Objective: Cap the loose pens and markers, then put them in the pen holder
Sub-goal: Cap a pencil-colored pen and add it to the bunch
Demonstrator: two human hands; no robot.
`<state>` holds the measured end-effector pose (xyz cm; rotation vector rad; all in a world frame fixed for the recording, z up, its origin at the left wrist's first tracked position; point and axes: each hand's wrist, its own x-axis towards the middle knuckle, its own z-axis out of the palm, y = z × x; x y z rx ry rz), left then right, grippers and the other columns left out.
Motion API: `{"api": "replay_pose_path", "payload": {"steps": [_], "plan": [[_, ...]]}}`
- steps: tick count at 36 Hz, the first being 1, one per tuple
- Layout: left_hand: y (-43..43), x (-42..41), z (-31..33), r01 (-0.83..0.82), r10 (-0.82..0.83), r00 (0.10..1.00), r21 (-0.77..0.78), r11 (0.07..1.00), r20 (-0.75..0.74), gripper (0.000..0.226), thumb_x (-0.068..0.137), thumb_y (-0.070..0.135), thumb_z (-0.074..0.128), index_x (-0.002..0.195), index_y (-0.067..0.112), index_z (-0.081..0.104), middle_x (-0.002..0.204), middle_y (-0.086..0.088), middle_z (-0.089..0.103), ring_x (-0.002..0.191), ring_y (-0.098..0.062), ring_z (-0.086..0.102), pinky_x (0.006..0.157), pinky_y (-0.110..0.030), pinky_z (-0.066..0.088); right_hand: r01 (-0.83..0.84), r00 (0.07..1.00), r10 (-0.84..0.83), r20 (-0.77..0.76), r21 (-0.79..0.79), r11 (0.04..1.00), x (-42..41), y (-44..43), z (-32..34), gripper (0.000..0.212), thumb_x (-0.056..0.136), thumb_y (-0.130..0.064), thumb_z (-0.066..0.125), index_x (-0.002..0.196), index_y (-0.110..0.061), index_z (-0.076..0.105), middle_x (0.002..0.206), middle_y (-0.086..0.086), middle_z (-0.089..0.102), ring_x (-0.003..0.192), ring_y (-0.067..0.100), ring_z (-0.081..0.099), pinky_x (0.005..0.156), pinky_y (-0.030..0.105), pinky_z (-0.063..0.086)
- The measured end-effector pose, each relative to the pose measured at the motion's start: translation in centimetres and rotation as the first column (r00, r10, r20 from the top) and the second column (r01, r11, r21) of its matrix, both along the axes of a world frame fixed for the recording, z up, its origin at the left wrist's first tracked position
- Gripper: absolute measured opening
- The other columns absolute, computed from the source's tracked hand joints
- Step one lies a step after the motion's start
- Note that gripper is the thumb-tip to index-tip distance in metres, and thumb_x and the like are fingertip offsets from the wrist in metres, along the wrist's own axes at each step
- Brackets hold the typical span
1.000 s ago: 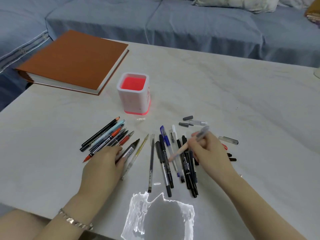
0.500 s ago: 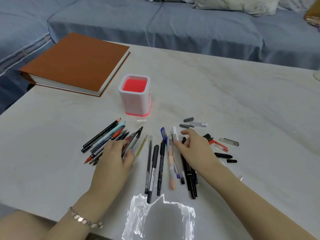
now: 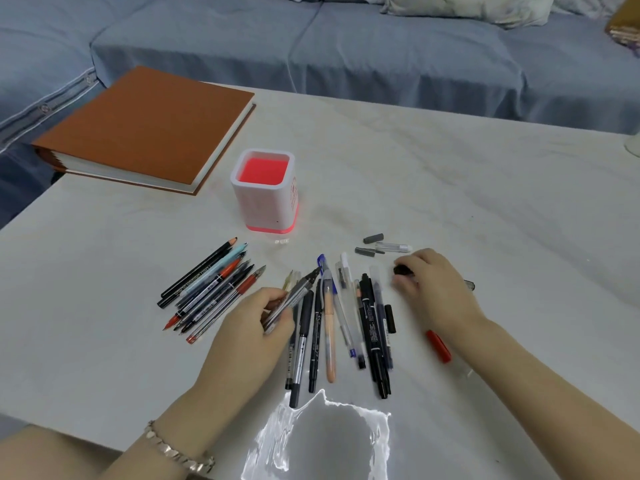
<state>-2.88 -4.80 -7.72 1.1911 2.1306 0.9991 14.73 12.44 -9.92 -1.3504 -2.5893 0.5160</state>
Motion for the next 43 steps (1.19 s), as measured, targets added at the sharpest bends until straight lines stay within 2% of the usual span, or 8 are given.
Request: {"api": "replay_pose_path", "payload": {"steps": [3, 8, 12, 17, 20, 24, 33, 43], "plan": [[0.2, 0.5, 0.2, 0.014, -0.015, 0.999, 0.025, 1.0, 0.038, 0.02, 0.087, 0.018, 0.056, 0.091, 0.038, 0.055, 0.083, 0.014, 0.063, 0.078, 0.006, 0.056, 0.065, -0.001, 0.039, 0.026, 0.953, -0.051, -0.298, -0.086, 0.996, 0.4, -1.4, 1.3, 0.027, 0.09, -0.013, 0.052, 0.117, -0.01, 0.058, 0.108, 0.006, 0.059, 0.097, 0.021, 0.055, 0.092, 0.028, 0.041], [0.7, 1.7, 0.8, 0.032, -0.036, 0.993, 0.041, 0.999, 0.111, 0.027, 0.085, 0.018, 0.059, 0.083, 0.044, 0.055, 0.079, 0.014, 0.065, 0.074, 0.002, 0.059, 0.063, -0.005, 0.043, 0.074, 0.717, -0.334, -0.612, -0.409, 0.909, 1.2, -4.3, 3.7, 0.028, 0.092, -0.005, 0.045, 0.101, -0.031, 0.054, 0.092, -0.012, 0.065, 0.076, -0.002, 0.062, 0.069, 0.011, 0.049], [1.0, 2.7, 1.6, 0.067, -0.075, 0.985, 0.053, 0.996, 0.158, 0.022, 0.085, 0.017, 0.059, 0.085, 0.039, 0.06, 0.079, 0.014, 0.066, 0.064, 0.0, 0.057, 0.058, -0.007, 0.042, 0.035, 0.581, -0.512, -0.632, -0.61, 0.792, 2.0, -5.6, 4.5, 0.02, 0.092, -0.006, 0.045, 0.098, -0.017, 0.061, 0.084, -0.001, 0.068, 0.067, 0.001, 0.064, 0.068, 0.017, 0.052], [0.9, 3.9, 2.8, 0.13, -0.148, 0.961, 0.092, 0.987, 0.234, 0.017, 0.086, 0.013, 0.058, 0.084, 0.029, 0.063, 0.068, -0.001, 0.065, 0.047, -0.003, 0.052, 0.048, -0.007, 0.037, -0.063, 0.438, -0.649, -0.622, -0.741, 0.668, 2.4, -6.8, 4.3, 0.021, 0.09, -0.002, 0.049, 0.098, -0.018, 0.06, 0.091, 0.007, 0.067, 0.073, 0.009, 0.07, 0.061, 0.012, 0.053], [0.7, 4.3, 3.0, 0.146, -0.166, 0.953, 0.097, 0.985, 0.255, 0.015, 0.084, 0.014, 0.062, 0.082, 0.029, 0.065, 0.068, 0.004, 0.064, 0.047, -0.002, 0.052, 0.048, -0.007, 0.038, -0.118, 0.363, -0.701, -0.614, -0.776, 0.619, 2.4, -7.4, 3.8, 0.021, 0.088, -0.002, 0.051, 0.105, -0.01, 0.06, 0.083, 0.006, 0.068, 0.074, 0.013, 0.07, 0.064, 0.016, 0.056], [0.4, 4.6, 2.9, 0.175, -0.189, 0.952, 0.076, 0.982, 0.241, 0.011, 0.083, 0.019, 0.062, 0.084, 0.03, 0.066, 0.064, 0.014, 0.063, 0.049, 0.002, 0.05, 0.05, -0.007, 0.037, -0.145, 0.345, -0.697, -0.629, -0.769, 0.623, 2.2, -8.2, 3.6, 0.023, 0.085, -0.005, 0.053, 0.106, -0.011, 0.062, 0.085, 0.01, 0.067, 0.074, 0.013, 0.069, 0.066, 0.019, 0.056], [-0.1, 4.7, 2.8, 0.184, -0.195, 0.949, 0.068, 0.981, 0.248, 0.011, 0.083, 0.021, 0.063, 0.082, 0.031, 0.067, 0.065, 0.008, 0.065, 0.052, -0.001, 0.053, 0.053, -0.012, 0.04, -0.133, 0.306, -0.689, -0.657, -0.746, 0.653, 2.0, -8.6, 3.9, 0.024, 0.085, -0.007, 0.053, 0.103, -0.016, 0.064, 0.076, -0.003, 0.07, 0.073, 0.012, 0.067, 0.072, 0.021, 0.057], [-0.1, 4.7, 2.9, 0.254, -0.265, 0.948, 0.08, 0.964, 0.175, 0.011, 0.083, 0.023, 0.064, 0.086, 0.032, 0.068, 0.068, 0.013, 0.062, 0.06, -0.001, 0.055, 0.059, -0.012, 0.041, -0.129, 0.454, -0.599, -0.66, -0.714, 0.688, 1.9, -9.2, 4.3, 0.024, 0.087, -0.007, 0.051, 0.093, -0.024, 0.067, 0.075, -0.004, 0.072, 0.072, 0.005, 0.066, 0.071, 0.018, 0.056]]}}
